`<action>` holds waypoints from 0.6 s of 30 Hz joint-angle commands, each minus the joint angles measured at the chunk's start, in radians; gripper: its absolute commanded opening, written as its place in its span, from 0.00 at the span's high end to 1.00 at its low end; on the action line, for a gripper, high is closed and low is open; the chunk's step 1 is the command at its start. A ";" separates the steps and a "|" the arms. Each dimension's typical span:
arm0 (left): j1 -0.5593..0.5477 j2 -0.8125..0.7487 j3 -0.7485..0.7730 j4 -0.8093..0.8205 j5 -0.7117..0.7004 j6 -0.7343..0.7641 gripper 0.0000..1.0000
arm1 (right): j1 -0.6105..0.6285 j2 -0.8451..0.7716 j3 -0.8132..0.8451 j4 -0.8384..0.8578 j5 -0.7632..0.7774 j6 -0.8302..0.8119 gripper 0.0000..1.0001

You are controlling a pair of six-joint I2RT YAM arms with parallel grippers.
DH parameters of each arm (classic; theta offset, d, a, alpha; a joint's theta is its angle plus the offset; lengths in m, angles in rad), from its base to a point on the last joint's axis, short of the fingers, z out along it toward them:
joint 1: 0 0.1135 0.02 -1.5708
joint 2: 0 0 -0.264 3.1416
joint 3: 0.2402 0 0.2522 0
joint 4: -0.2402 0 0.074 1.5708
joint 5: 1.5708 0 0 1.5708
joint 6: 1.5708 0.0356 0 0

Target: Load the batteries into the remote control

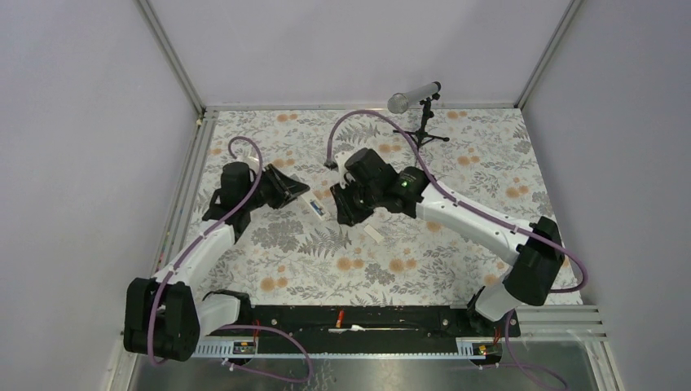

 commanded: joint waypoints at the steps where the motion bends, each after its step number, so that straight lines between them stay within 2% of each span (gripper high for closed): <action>1: 0.104 -0.012 0.088 -0.246 -0.196 0.197 1.00 | 0.019 -0.057 -0.187 0.052 -0.211 -0.155 0.67; 4: 0.155 -0.044 0.094 -0.305 -0.219 0.238 1.00 | 0.094 -0.025 -0.288 0.059 -0.164 -0.145 0.67; 6: 0.161 -0.075 0.098 -0.338 -0.254 0.262 1.00 | 0.137 -0.003 -0.317 0.064 -0.112 -0.083 0.68; 12: 0.163 -0.135 0.122 -0.455 -0.343 0.293 1.00 | 0.164 0.127 -0.288 -0.002 -0.087 0.223 0.67; 15: 0.162 -0.169 0.118 -0.482 -0.366 0.307 1.00 | 0.225 0.177 -0.270 -0.022 -0.055 0.333 0.66; 18: 0.163 -0.205 0.134 -0.555 -0.449 0.338 1.00 | 0.295 0.187 -0.262 -0.018 0.016 0.448 0.63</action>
